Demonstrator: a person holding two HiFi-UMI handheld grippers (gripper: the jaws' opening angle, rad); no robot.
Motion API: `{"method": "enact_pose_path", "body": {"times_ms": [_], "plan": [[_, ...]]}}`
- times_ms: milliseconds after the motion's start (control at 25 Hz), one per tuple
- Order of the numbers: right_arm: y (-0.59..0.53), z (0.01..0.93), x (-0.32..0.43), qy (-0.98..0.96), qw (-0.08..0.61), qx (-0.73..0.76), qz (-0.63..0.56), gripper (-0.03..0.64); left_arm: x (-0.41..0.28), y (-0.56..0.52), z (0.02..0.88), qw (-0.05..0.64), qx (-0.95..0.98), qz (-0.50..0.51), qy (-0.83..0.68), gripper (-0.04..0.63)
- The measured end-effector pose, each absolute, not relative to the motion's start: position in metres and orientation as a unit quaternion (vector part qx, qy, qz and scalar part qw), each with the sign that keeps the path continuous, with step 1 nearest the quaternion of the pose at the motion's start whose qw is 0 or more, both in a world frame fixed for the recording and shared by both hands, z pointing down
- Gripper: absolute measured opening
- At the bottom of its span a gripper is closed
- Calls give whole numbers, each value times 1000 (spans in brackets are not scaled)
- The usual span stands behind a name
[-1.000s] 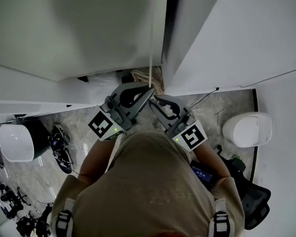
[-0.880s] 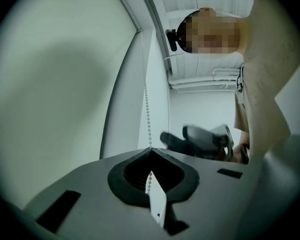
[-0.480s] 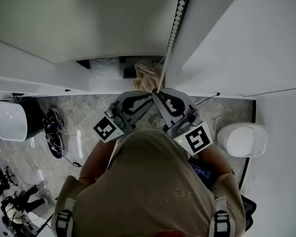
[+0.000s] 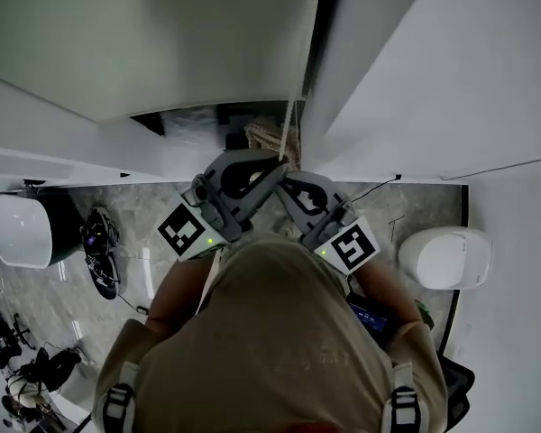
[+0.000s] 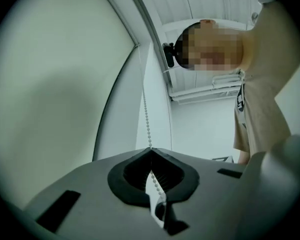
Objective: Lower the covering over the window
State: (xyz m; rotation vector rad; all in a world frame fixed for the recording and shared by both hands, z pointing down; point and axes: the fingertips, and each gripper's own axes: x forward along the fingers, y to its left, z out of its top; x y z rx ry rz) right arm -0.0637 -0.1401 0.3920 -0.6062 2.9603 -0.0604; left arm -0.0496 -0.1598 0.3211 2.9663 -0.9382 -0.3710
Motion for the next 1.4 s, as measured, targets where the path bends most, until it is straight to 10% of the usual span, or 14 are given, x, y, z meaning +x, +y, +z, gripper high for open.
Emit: {"method": "enact_pose_path", "body": {"times_ms": [160,520,600,760,840,1400], "plan": [[-137,354,-39,968,150,-199,-14,167,-67,-159,361,10,948,-78,-308,15],[-155,343,-67,964,104,-243,33,15,-62,-134,395,95,954,-108,-264,27],[-162,373,-70,968,77,-240,12,14,-79,-140,369,88,950,-158,-255,247],[-150,409,-80,973,43,-224,-31,14,-67,-156,331,17,956,-97,-275,238],[-143,404,-83,974,41,-222,-20,14,-58,-162,325,-3,956,-72,-285,26],[-134,341,-54,972,101,-212,0,75,-36,-116,407,36,956,-42,-287,18]]}}
